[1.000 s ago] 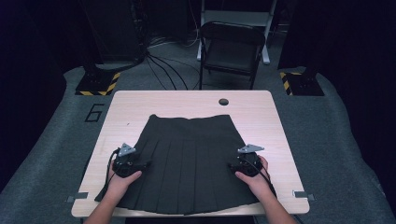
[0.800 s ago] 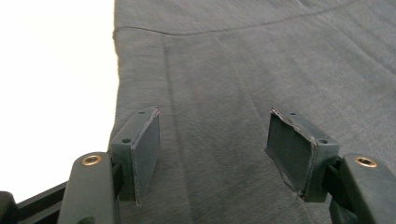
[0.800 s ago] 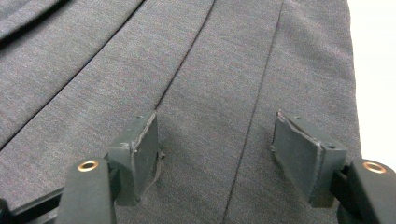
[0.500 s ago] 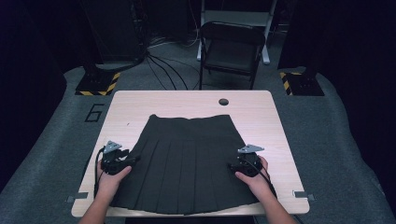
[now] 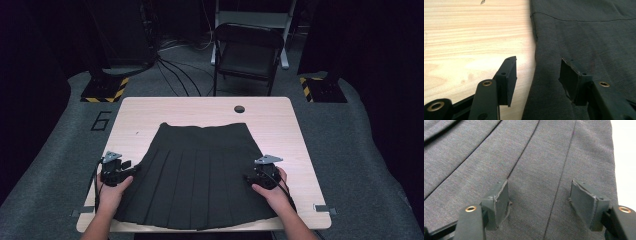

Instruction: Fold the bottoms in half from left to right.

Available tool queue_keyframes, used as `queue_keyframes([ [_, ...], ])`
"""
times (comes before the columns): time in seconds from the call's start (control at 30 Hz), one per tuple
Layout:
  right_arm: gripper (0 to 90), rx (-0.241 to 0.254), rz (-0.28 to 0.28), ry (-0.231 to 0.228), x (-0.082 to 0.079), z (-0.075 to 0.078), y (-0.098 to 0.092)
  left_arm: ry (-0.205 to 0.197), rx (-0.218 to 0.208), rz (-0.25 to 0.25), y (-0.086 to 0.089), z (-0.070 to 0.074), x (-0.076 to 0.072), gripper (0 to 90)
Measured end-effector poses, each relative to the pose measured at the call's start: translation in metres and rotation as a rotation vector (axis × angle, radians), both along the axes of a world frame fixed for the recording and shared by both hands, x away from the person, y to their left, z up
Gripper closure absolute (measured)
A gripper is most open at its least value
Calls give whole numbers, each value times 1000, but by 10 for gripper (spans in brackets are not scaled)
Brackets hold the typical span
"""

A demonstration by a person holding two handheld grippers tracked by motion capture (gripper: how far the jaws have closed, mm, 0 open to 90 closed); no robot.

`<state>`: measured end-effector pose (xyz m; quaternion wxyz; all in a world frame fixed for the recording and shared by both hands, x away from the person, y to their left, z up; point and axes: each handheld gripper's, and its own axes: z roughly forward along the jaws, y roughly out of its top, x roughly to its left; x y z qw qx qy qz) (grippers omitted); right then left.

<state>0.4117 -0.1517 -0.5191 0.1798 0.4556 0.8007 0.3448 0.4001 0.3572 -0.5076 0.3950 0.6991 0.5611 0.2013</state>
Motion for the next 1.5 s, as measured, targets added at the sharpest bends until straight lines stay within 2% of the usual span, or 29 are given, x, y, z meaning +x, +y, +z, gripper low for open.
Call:
queue_keyframes([
  [0.23, 308, -1, 3, -1, 0, 0, 0, 21, 14, 6, 1, -4, 1, 510],
  [0.3, 308, -9, 15, -7, 0, 0, -1, 19, 9, 7, 1, -5, 2, 516],
  [0.33, 308, -9, 15, -7, 0, 0, -1, 34, 11, 1, 2, -5, 1, 516],
  [0.4, 308, -4, 7, -4, 0, 0, -1, 28, 0, 4, 1, -7, 2, 518],
  [0.57, 308, 0, 1, -1, 0, 0, 0, 41, 1, -14, -2, -10, 3, 530],
  [0.87, 308, -1, 5, -2, 0, 0, 0, 31, 6, -9, -4, -13, 3, 577],
  [1.03, 308, -5, 12, -4, 0, 0, -1, 37, 13, -23, -5, -13, 3, 612],
  [1.33, 308, -3, 12, -5, 0, 0, -1, 22, 17, -31, -8, -16, 3, 666],
  [1.5, 308, -2, 10, -4, 0, 0, -1, 34, 15, -47, -8, -16, 3, 696],
])
